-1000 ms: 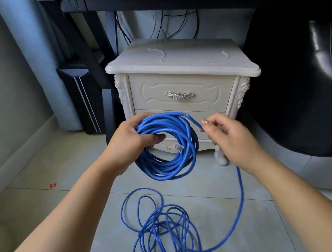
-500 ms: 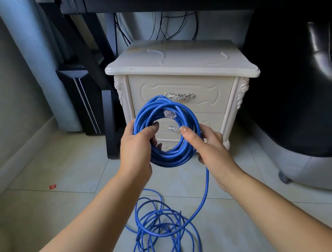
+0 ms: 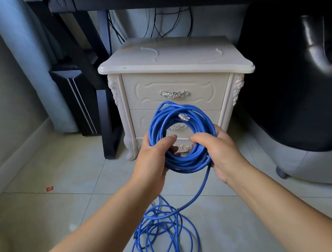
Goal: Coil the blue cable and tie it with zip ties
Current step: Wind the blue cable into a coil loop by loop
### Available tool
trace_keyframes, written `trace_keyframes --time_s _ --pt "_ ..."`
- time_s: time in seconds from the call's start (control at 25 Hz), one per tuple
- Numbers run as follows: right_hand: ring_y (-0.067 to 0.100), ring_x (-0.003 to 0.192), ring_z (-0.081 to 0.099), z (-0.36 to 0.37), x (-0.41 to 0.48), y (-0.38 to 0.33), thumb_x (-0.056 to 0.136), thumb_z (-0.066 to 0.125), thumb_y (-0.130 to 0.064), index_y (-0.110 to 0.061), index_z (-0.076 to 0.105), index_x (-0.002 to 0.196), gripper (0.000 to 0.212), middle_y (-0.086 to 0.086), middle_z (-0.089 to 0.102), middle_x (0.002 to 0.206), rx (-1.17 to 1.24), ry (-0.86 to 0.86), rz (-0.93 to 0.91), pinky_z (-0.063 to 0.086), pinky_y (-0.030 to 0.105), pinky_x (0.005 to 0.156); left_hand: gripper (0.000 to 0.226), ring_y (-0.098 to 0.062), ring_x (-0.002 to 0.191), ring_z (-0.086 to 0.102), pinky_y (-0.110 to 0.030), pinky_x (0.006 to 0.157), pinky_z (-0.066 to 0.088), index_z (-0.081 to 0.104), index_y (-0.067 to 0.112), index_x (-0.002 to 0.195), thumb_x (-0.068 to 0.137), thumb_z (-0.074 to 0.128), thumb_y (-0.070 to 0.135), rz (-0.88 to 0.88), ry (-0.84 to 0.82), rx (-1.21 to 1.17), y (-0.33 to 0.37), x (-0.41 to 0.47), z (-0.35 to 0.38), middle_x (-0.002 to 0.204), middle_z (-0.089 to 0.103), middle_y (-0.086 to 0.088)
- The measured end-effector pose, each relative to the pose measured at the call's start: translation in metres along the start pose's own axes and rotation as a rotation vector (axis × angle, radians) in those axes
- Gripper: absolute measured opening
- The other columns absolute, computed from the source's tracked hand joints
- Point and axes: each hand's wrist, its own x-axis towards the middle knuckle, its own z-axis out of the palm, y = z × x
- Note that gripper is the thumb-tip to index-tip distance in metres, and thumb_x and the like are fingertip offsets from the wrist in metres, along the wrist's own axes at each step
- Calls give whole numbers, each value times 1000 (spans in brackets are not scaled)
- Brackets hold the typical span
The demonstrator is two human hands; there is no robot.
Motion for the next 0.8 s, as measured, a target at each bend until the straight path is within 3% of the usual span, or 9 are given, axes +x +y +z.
trace_keyframes --time_s 0.12,0.2,0.32,0.4,0.48,0.56,0.68,0.8 --pt "17 66 54 -12 3 -7 77 64 -5 -20 60 92 21 -3 57 71 -202 82 -140 45 31 63 62 -10 92 70 -32 91 51 53 24 128 73 81 25 -11 -164 282 5 5 -9 104 72 2" --pt "16 67 58 -17 2 -9 72 65 -11 -27 59 93 27 -10 62 72 -493 90 -229 49 33 65 97 -4 118 59 -32 103 45 33 39 146 64 84 25 72 -243 382 13 11 -18 132 59 8" --pt "19 79 63 -14 -8 -9 68 66 -17 -33 55 98 36 -10 66 85 -812 8 -341 54 38 73 97 -1 136 32 -23 114 29 30 40 149 70 82 15 418 -303 934 16 11 -22 146 37 12" --pt "16 87 59 -8 -16 -10 69 65 -19 -37 54 106 42 -14 61 96 -972 -90 -424 51 36 77 88 -8 131 38 -24 111 31 36 31 148 70 76 19 641 -315 1194 9 10 -19 140 45 9" --pt "14 92 55 1 -23 -11 72 64 -20 -35 52 111 43 -15 57 102 -1112 -159 -521 46 32 76 83 -14 111 56 -32 95 47 38 34 145 69 69 26 604 -268 1235 6 9 -17 122 61 8" --pt "16 90 52 7 -26 -10 75 63 -21 -29 47 109 39 -12 56 100 -1156 -139 -577 41 32 72 62 -18 91 63 -38 78 53 50 33 130 70 65 26 540 -172 1237 7 11 -17 99 69 8" --pt "14 89 50 6 -24 -10 74 67 -22 -31 39 126 60 -13 52 106 -1046 -133 -494 40 29 76 20 -19 71 61 -36 66 53 57 24 88 69 63 23 553 -110 1136 7 8 -18 73 65 6" --pt "4 97 60 -6 -18 -16 71 76 -22 -39 45 126 65 -19 59 112 -775 -194 -374 45 21 85 17 -9 56 52 -21 53 42 57 18 80 73 69 8 456 -23 901 12 8 -22 58 58 10"
